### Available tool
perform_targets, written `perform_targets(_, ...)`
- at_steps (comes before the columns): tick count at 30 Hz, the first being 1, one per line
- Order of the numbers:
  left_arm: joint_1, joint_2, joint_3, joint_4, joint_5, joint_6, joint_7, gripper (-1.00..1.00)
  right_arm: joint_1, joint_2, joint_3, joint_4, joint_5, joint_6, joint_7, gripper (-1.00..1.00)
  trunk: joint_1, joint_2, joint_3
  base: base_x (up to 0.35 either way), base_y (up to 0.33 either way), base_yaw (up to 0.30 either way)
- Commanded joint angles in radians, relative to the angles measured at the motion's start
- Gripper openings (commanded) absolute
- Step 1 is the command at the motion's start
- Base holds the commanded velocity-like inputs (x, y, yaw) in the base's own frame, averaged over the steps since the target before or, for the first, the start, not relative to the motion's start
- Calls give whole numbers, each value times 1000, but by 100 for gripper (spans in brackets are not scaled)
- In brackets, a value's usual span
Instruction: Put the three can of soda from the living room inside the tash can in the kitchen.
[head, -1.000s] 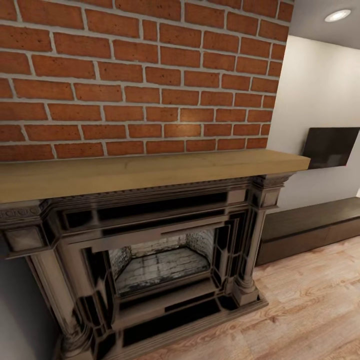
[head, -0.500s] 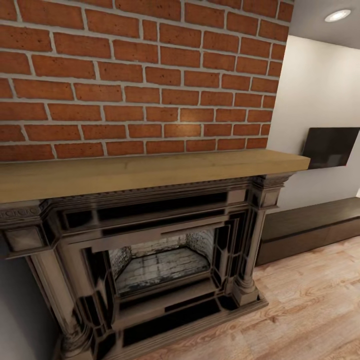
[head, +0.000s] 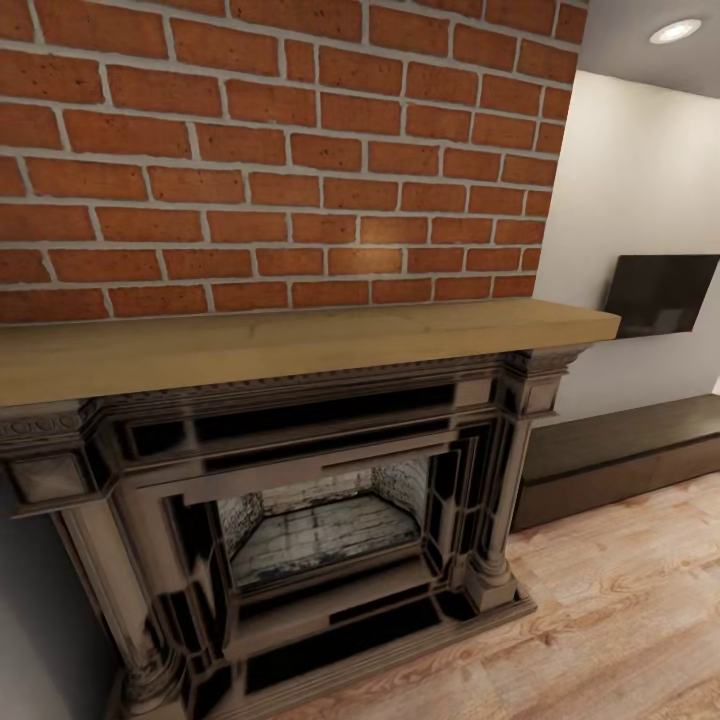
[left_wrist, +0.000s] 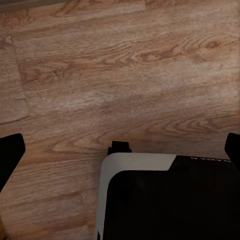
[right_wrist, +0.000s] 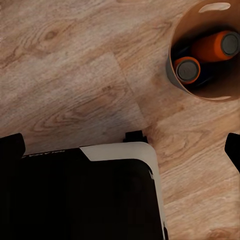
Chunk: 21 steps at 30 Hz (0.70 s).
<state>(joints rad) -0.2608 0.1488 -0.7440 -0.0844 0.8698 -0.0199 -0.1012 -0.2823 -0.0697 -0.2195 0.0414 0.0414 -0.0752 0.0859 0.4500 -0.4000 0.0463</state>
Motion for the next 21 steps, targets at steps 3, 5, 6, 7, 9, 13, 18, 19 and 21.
perform_targets(3,0,0,0,0,0,0,0,100,0,0,0,0,0,0,0,100,0,0,0,0,0,0)
perform_targets(5,0,0,0,0,0,0,0,100,0,0,0,0,0,0,0,100,0,0,0,0,0,0)
perform_targets(6,0,0,0,0,0,0,0,100,0,-1,0,0,0,0,0,100,0,0,0,0,0,0)
perform_targets(7,0,0,0,0,0,0,0,100,0,-1,0,0,0,0,0,100,0,0,0,0,0,0)
perform_targets(9,0,0,0,0,0,0,0,100,0,-1,0,0,0,0,0,100,0,0,0,0,0,0)
perform_targets(13,0,0,0,0,0,0,0,100,0,-1,0,0,0,0,0,100,0,0,0,0,0,0)
perform_targets(18,0,0,0,0,0,0,0,100,0,-1,0,0,0,0,0,100,0,0,0,0,0,0)
perform_targets(19,0,0,0,0,0,0,0,100,0,-1,0,0,0,0,0,100,0,0,0,0,0,0)
perform_targets(21,0,0,0,0,0,0,0,100,0,-1,0,0,0,0,0,100,0,0,0,0,0,0)
